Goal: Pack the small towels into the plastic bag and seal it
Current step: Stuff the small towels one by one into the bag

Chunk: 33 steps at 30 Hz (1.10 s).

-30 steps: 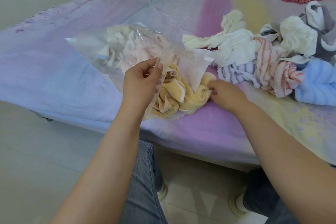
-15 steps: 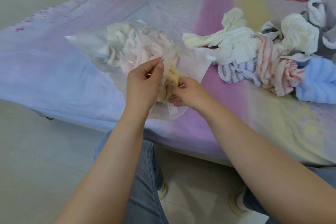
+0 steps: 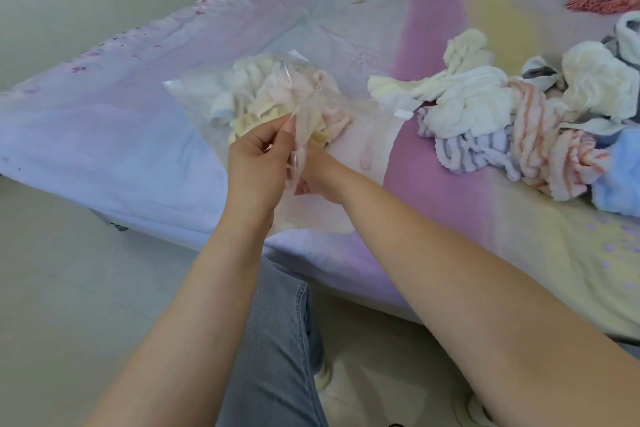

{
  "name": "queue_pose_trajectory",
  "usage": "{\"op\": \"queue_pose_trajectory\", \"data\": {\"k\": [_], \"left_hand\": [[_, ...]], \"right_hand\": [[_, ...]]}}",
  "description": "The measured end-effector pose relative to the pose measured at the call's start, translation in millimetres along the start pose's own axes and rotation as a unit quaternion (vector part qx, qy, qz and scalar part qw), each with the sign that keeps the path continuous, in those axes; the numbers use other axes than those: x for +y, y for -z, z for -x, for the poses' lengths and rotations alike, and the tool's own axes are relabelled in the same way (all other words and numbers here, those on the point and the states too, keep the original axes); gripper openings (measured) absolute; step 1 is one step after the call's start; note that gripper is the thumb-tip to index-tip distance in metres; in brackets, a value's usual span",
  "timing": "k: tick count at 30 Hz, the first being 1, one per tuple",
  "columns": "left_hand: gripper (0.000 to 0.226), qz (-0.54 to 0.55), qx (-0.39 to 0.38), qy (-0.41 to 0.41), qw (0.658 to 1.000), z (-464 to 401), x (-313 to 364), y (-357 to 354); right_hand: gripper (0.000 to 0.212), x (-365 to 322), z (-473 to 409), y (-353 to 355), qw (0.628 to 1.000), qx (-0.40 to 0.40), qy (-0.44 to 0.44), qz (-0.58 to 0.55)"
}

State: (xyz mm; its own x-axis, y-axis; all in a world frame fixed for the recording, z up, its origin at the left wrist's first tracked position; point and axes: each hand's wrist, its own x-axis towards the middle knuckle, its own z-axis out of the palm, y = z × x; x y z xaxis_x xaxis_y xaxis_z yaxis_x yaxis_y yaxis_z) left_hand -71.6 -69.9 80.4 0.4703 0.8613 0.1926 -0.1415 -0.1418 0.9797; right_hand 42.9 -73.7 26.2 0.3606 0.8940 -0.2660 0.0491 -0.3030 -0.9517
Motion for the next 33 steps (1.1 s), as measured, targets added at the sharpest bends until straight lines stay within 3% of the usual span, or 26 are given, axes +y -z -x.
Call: {"op": "queue_pose_trajectory", "data": {"k": [4, 6, 9, 12, 15, 18, 21, 26, 30, 33], "left_hand": [[0.014, -0.004, -0.02, -0.004, 1.0, 2.7, -2.6, -10.2], [0.017, -0.001, -0.02, 0.005, 1.0, 4.6, -4.5, -16.3], [0.023, -0.022, -0.025, 0.006, 0.999, 6.5, -8.1, -23.2], [0.023, -0.029, -0.029, 0.014, 0.999, 9.8, -10.0, -30.5], [0.023, -0.022, -0.038, 0.025, 0.999, 13.1, -9.5, -42.0], [0.023, -0.001, -0.05, 0.043, 0.998, 15.2, -9.6, -54.4], [0.024, 0.023, -0.053, 0.06, 0.997, 15.2, -9.5, -62.6], [0.025, 0.044, -0.06, 0.071, 0.995, 13.3, -11.2, -66.6], [0.023, 0.051, -0.06, 0.074, 0.994, 12.7, -15.4, -66.6], [0.024, 0.053, -0.06, 0.072, 0.994, 13.2, -17.4, -65.8]], "right_hand": [[0.021, 25.0, 42.8, 28.0, 0.984, 0.068, 0.014, 0.166], [0.02, 38.9, 69.1, 46.3, 0.964, 0.162, 0.046, 0.204], [0.014, 60.7, 100.9, 75.4, 0.917, 0.351, 0.082, 0.17], [0.011, 75.7, 108.5, 107.6, 0.877, 0.434, 0.098, 0.179], [0.022, 92.6, 86.1, 151.9, 0.875, 0.422, 0.012, 0.237], [0.034, 88.6, 73.0, 184.2, 0.875, 0.356, -0.05, 0.324], [0.018, 84.7, 70.8, 197.5, 0.873, 0.304, -0.097, 0.37], [0.022, 96.9, 83.2, 201.6, 0.85, 0.396, -0.06, 0.342], [0.029, 106.8, 101.1, 183.7, 0.866, 0.388, 0.024, 0.314], [0.019, 103.9, 125.4, 151.4, 0.862, 0.363, 0.114, 0.335]]}}
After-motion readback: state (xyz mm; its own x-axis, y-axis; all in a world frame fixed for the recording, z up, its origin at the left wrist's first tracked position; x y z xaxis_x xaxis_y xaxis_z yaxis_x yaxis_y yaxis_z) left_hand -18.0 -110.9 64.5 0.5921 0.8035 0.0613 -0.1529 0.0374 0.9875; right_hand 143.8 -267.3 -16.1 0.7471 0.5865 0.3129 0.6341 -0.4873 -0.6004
